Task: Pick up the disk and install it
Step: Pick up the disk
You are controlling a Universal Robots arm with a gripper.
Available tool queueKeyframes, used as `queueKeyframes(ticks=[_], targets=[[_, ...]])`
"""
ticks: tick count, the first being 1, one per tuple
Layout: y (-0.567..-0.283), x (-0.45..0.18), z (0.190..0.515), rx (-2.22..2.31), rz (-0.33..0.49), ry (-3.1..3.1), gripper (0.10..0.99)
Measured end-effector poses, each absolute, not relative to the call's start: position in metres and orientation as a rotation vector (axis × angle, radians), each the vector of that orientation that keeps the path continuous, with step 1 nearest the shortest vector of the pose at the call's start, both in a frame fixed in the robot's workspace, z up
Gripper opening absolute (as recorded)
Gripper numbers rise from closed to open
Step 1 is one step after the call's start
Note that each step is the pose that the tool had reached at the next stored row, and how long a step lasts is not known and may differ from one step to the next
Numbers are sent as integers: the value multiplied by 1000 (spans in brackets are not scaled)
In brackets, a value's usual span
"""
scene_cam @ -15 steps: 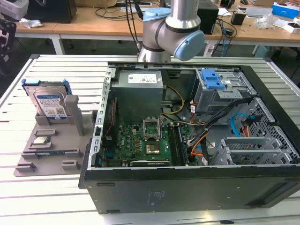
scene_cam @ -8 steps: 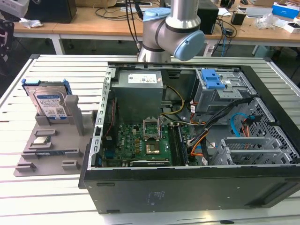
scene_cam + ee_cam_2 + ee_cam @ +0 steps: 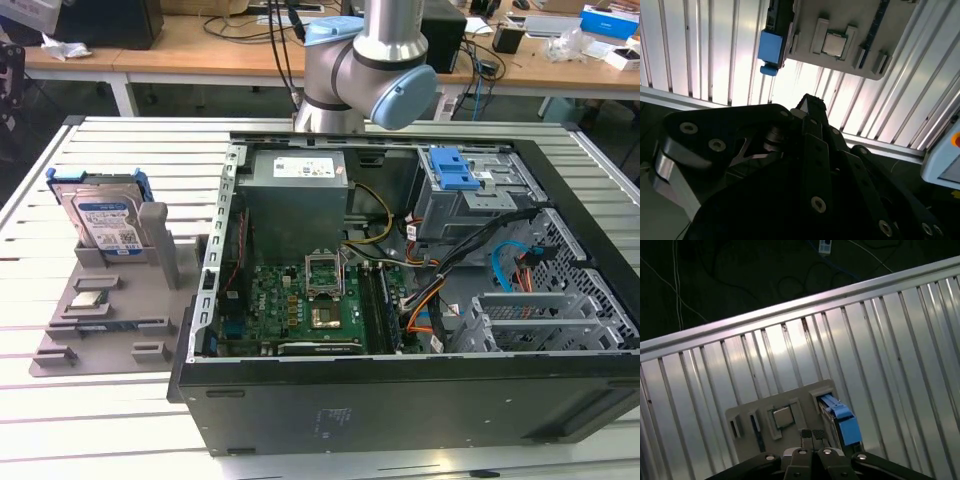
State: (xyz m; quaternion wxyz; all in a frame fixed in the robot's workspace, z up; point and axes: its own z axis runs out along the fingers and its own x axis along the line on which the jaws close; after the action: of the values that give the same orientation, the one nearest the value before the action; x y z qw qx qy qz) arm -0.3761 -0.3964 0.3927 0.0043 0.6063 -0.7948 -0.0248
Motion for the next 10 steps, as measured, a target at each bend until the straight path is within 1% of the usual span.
queueKeyframes(ticks=[10], targets=[[-396, -376, 393, 2033, -77, -2379, 106]])
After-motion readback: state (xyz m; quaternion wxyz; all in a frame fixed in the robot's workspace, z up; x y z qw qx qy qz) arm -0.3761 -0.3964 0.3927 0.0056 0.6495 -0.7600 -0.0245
